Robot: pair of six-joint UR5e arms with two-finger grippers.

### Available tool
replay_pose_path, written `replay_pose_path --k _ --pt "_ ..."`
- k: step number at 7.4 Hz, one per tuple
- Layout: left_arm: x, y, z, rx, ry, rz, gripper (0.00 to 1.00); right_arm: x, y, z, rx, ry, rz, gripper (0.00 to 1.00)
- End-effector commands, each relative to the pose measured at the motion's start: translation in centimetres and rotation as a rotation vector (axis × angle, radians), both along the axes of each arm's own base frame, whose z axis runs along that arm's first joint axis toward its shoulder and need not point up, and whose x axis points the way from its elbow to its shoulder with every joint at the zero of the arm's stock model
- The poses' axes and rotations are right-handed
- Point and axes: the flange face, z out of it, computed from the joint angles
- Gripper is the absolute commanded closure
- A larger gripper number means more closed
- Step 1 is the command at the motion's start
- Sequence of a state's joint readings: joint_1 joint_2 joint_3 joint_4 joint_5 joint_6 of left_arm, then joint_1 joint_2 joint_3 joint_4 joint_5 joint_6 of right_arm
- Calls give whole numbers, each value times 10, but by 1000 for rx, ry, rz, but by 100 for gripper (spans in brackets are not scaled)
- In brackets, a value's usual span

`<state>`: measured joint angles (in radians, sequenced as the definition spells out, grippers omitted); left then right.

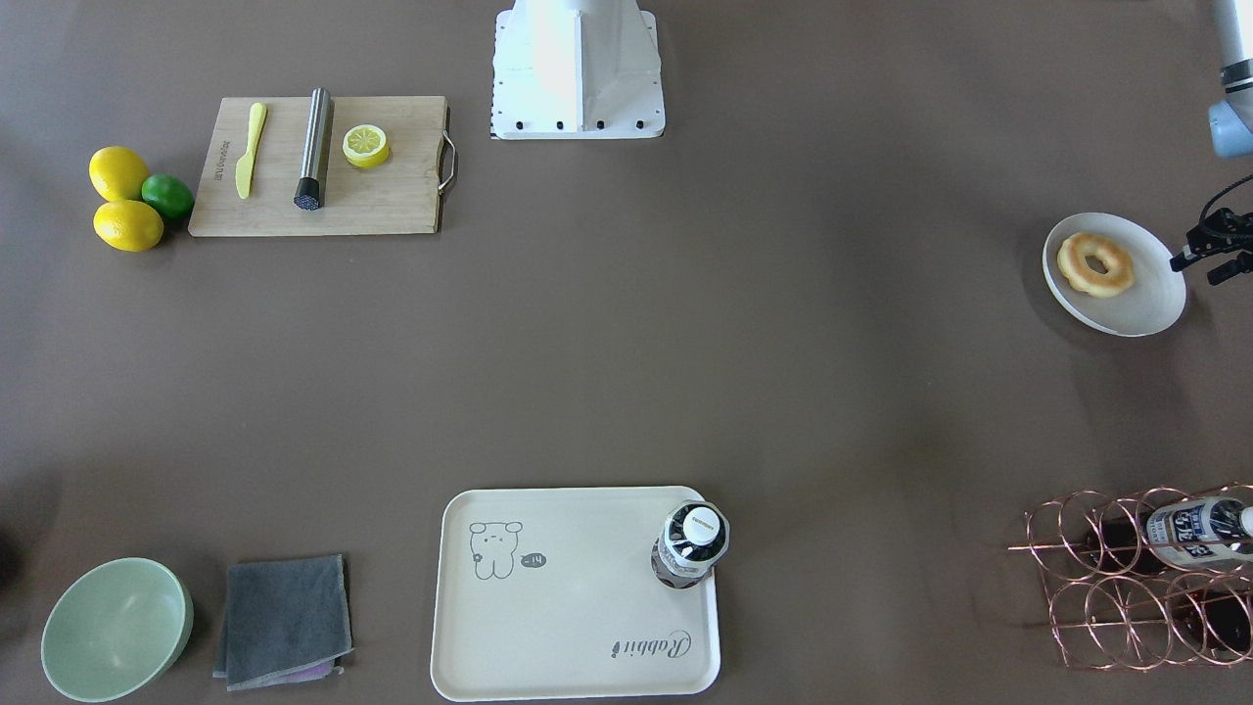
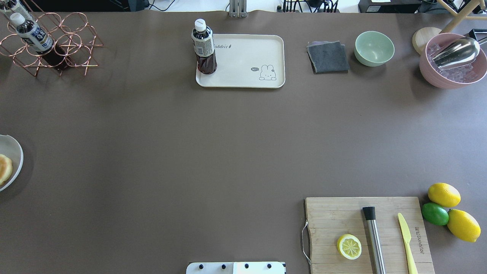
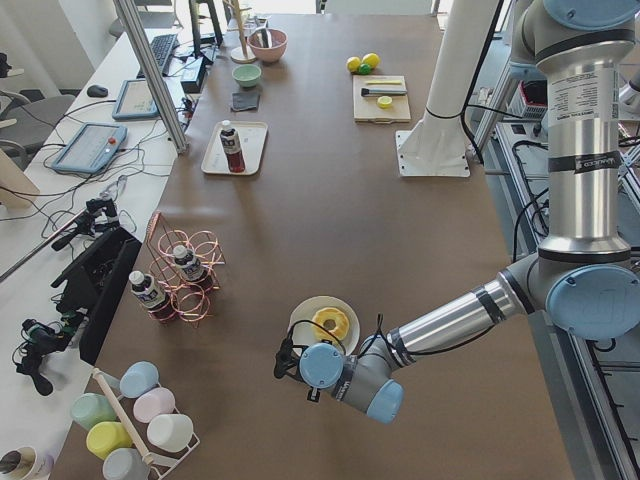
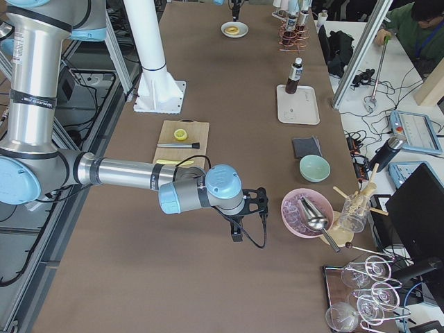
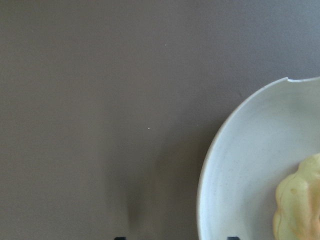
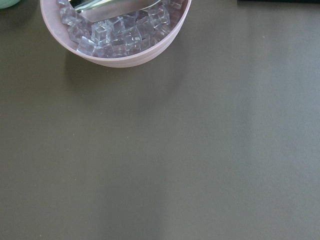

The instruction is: Place donut on tray

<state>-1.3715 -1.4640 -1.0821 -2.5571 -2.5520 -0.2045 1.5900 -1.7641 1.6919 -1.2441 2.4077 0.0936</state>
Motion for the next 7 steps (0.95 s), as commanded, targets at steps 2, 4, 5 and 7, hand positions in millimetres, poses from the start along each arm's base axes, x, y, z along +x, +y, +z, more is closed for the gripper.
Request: replay_pose_path --k 2,4,5,7 --pt "8 0 -3 3 15 23 41 0 0 2 -2 1 -2 1" --pt "11 -5 -6 10 18 27 54 0 0 2 -2 1 0 1" --pt "12 -5 -6 10 19 29 68 0 0 2 -3 1 0 1" --pt "12 -6 -7 12 21 31 94 0 1 3 -4 1 -1 1"
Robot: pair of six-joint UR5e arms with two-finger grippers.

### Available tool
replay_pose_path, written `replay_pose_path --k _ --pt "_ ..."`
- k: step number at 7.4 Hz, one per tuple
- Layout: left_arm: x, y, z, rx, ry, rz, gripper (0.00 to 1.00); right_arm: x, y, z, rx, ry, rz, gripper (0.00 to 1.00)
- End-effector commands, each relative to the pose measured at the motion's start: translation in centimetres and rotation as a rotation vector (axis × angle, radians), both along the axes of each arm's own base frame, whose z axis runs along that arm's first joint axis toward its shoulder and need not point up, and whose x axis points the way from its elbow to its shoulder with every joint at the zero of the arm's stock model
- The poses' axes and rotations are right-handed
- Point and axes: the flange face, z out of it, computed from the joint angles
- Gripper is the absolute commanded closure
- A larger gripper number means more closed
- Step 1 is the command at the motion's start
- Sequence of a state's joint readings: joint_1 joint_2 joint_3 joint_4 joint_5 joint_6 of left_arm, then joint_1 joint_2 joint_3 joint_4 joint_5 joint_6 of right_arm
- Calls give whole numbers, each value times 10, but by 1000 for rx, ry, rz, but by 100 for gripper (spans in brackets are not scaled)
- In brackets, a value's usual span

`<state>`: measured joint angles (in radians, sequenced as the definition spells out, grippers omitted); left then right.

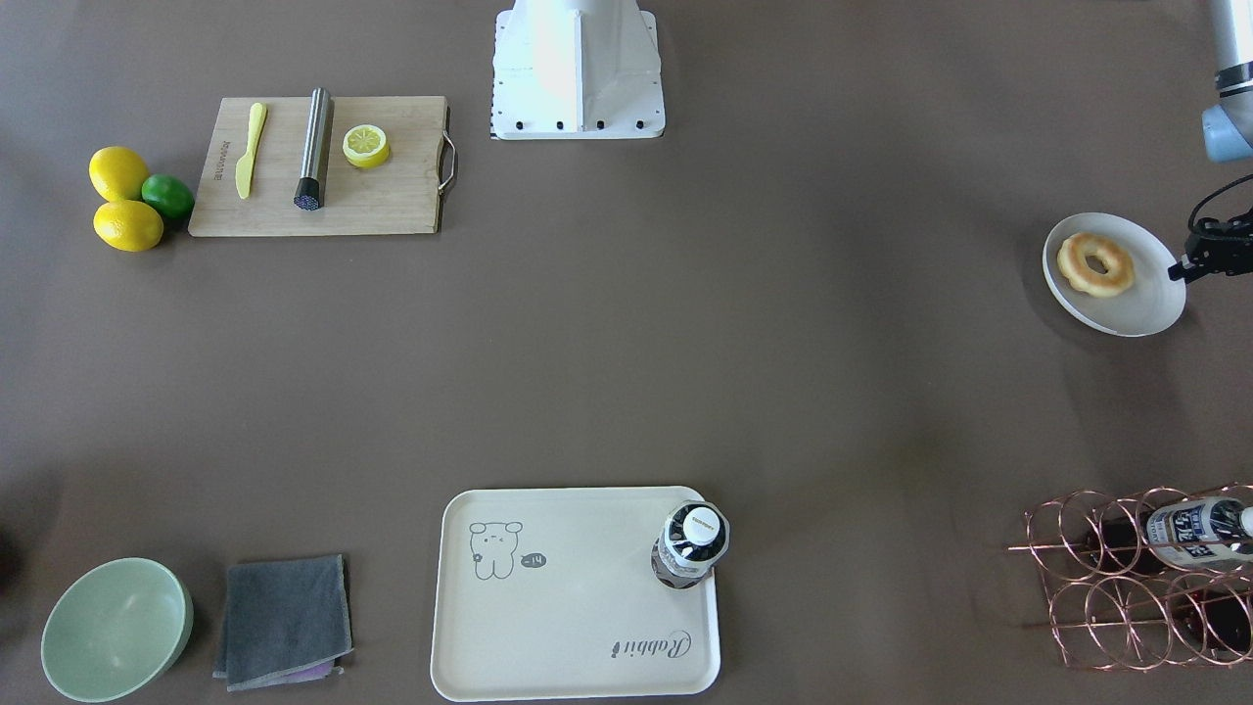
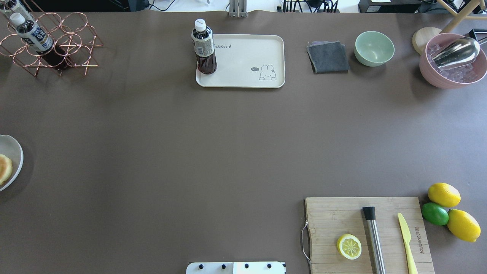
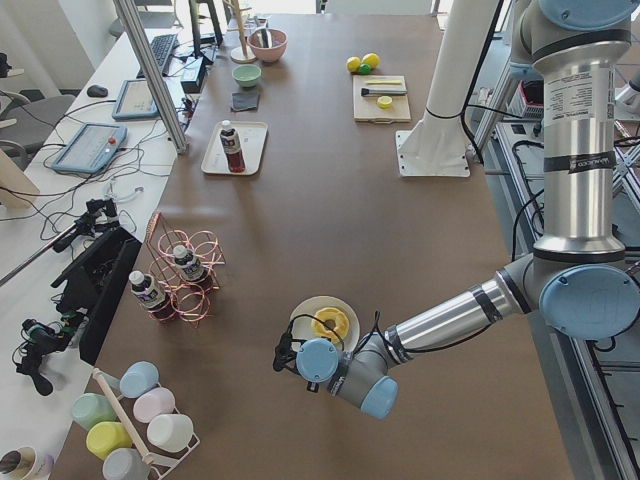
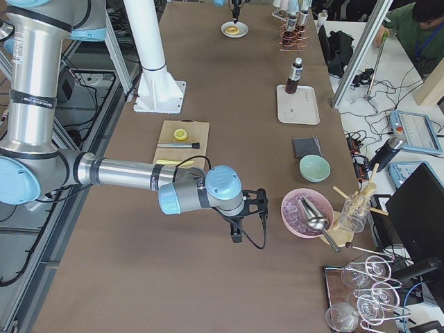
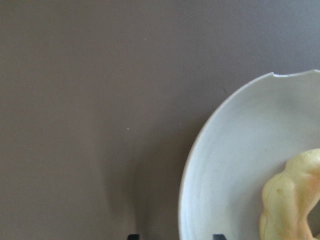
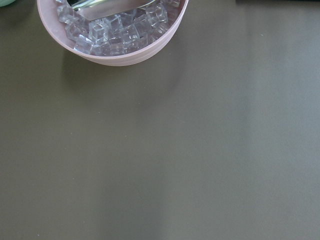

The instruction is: Place donut on tray

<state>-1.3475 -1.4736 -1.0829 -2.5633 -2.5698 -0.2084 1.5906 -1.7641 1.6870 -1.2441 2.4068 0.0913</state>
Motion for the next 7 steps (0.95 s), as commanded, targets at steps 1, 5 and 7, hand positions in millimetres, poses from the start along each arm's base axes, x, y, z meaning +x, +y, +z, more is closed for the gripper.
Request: replay_pose_path --k 1,5,7 --pt "1 -1 -1 3 3 2 100 0 2 2 -2 -1 -2 1" --pt "8 -29 -72 -1 61 -68 100 0 2 1 -1 -3 -2 1" --pt "19 -42 -121 -19 95 -111 100 0 2 1 -5 -4 2 1"
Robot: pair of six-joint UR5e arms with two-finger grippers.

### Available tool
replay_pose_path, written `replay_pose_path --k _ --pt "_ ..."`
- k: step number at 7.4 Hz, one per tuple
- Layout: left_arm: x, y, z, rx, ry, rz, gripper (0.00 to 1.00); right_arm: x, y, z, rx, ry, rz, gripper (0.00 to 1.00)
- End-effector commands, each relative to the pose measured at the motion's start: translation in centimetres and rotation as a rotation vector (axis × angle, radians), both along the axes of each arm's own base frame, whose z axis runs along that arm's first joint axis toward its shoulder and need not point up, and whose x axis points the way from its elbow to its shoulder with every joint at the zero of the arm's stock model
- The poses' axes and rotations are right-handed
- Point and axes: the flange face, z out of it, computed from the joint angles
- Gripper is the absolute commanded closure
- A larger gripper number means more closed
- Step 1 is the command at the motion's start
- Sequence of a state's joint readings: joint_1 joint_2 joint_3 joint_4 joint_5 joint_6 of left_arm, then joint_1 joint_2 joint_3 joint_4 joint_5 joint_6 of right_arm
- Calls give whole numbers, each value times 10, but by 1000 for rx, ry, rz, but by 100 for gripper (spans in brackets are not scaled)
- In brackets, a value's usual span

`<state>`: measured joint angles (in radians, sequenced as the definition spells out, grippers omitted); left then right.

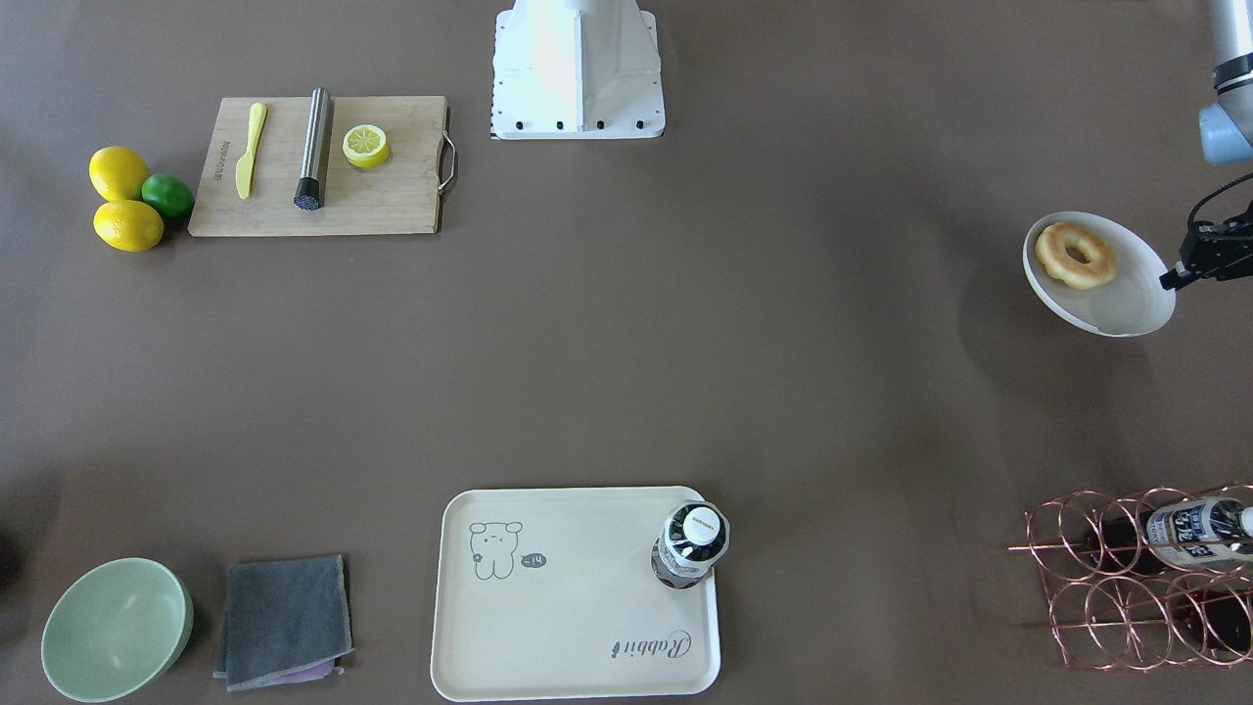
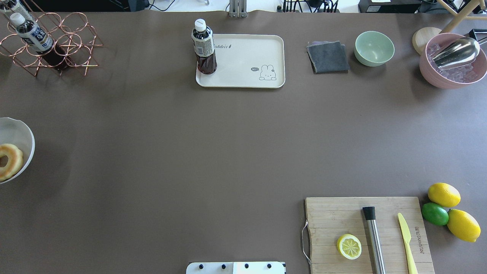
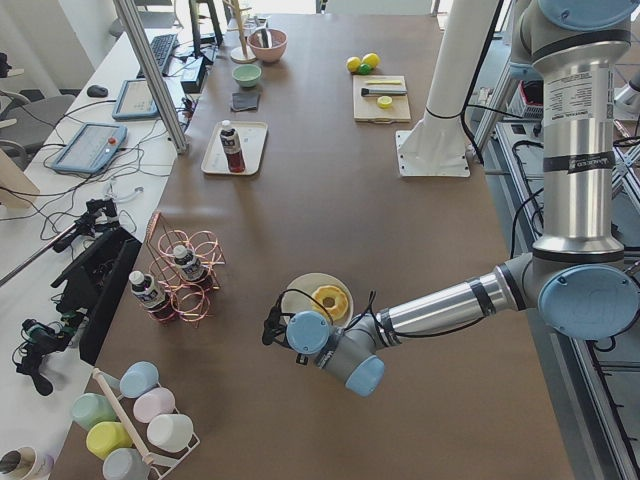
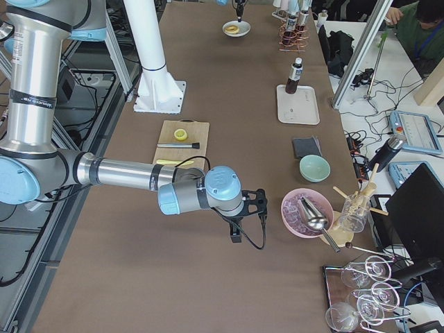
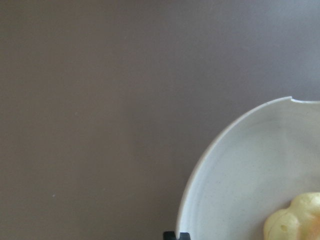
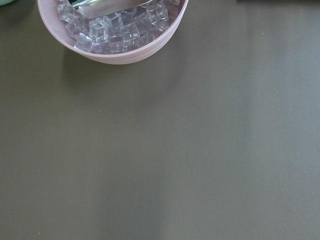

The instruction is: Place donut on tray

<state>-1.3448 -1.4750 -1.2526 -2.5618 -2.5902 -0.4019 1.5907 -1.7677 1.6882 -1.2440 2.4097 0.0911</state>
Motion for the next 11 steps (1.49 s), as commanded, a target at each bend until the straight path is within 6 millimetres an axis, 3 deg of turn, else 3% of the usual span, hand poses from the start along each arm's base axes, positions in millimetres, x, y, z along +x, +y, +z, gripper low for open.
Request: replay_pose_path --k 1,3,4,6,9,10,11 --pt "31 -19 -71 -16 46 -23 100 0 0 -2 -14 -8 13 2" --pt "85 -22 -130 -60 40 -70 100 -5 -3 -18 -44 -31 54 1" --pt "115 -17 -159 -90 57 -72 100 -24 -8 -34 -76 -46 63 2" --pt "168 -16 -195 -140 63 -76 100 -65 -13 -70 -111 -96 96 2" --pt "212 -36 -306 -191 -16 -119 100 -144 -11 -115 -187 -208 131 1" --pt "239 -42 -341 -217 -14 -134 100 -159 -11 -135 -206 -231 133 1" --pt "287 -37 -384 -256 10 -146 100 -177 -11 -157 -231 -251 145 1"
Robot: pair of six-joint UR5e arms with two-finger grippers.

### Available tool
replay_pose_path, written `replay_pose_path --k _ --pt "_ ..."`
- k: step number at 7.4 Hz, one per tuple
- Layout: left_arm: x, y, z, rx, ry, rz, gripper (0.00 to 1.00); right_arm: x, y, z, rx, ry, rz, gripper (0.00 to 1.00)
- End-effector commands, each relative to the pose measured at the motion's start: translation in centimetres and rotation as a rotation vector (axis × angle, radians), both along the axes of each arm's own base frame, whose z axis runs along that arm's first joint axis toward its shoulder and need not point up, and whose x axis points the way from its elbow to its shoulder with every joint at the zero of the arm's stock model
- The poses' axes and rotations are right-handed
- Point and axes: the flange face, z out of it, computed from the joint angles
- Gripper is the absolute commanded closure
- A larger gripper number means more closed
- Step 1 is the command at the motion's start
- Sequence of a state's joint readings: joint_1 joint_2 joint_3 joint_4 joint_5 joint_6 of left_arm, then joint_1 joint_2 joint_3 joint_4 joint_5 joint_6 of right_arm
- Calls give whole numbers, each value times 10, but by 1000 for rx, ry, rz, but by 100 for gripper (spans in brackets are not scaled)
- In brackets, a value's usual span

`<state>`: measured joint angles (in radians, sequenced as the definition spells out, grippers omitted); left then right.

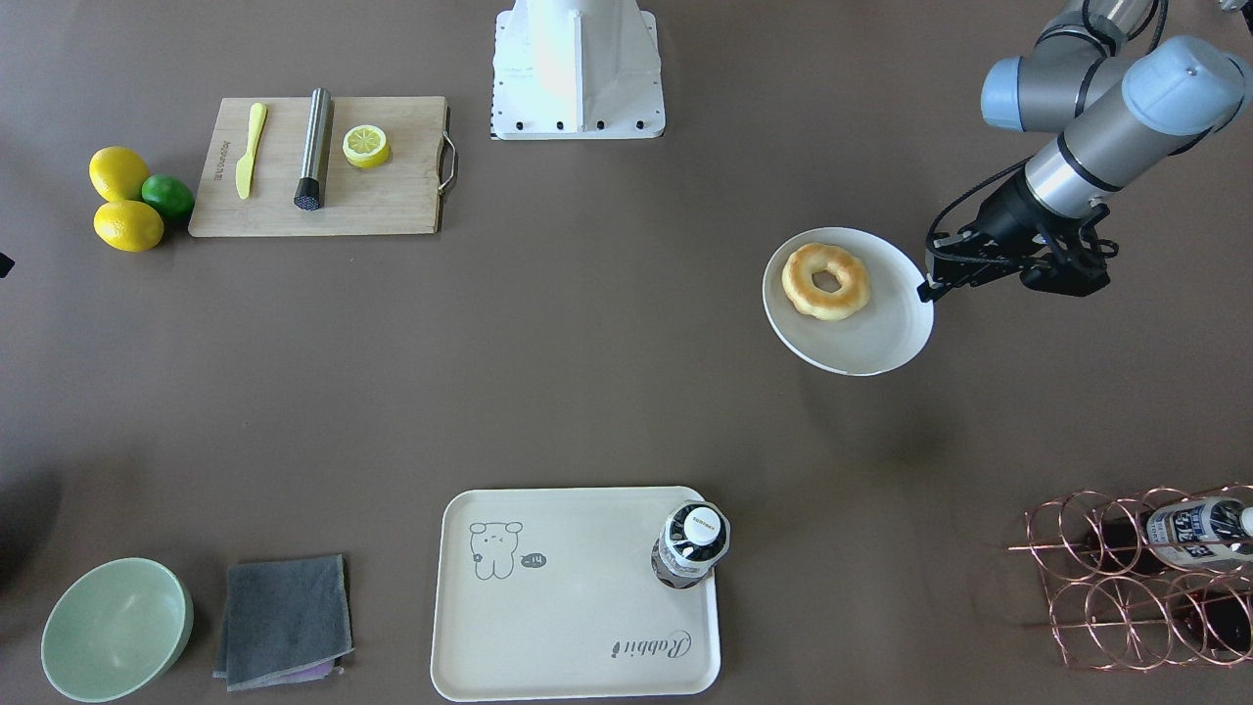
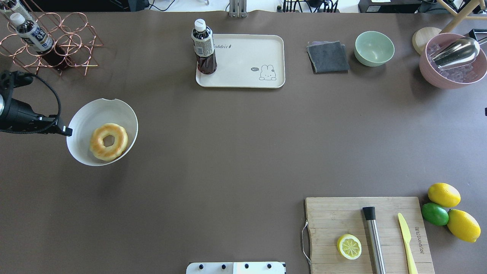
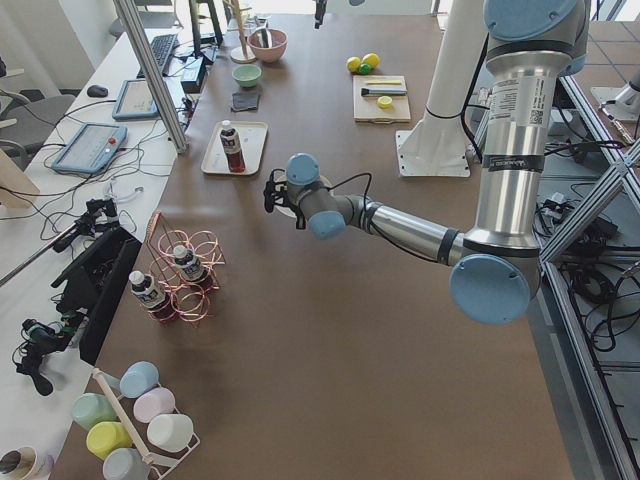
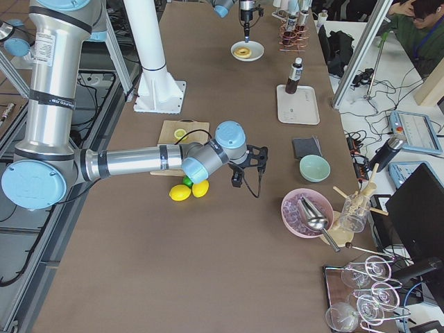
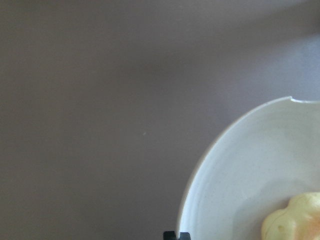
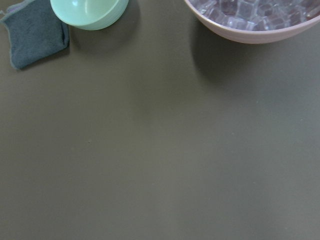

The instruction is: Place donut on tray

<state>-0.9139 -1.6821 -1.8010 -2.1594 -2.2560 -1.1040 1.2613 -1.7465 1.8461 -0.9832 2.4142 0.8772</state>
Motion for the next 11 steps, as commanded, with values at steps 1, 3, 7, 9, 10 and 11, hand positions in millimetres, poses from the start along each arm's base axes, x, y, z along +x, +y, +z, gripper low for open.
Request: replay_pose_path --k 1,3,7,9,10,11 --pt "113 14 -118 -100 33 -53 100 -51 -3 -52 -69 -61 21 1" --pt "186 44 -192 -128 4 -94 100 -97 -10 -97 -124 -120 54 1" --pt "263 98 -278 -179 3 -138 100 -180 -6 -164 -180 -185 93 1" --pt "270 98 -302 -199 11 -153 100 -221 4 -183 -199 -193 131 4" --pt "278 109 -305 -182 10 -158 100 -237 16 -187 -196 -190 139 12" --pt "282 114 -308 -174 12 -158 100 -255 26 -187 -195 -182 153 20"
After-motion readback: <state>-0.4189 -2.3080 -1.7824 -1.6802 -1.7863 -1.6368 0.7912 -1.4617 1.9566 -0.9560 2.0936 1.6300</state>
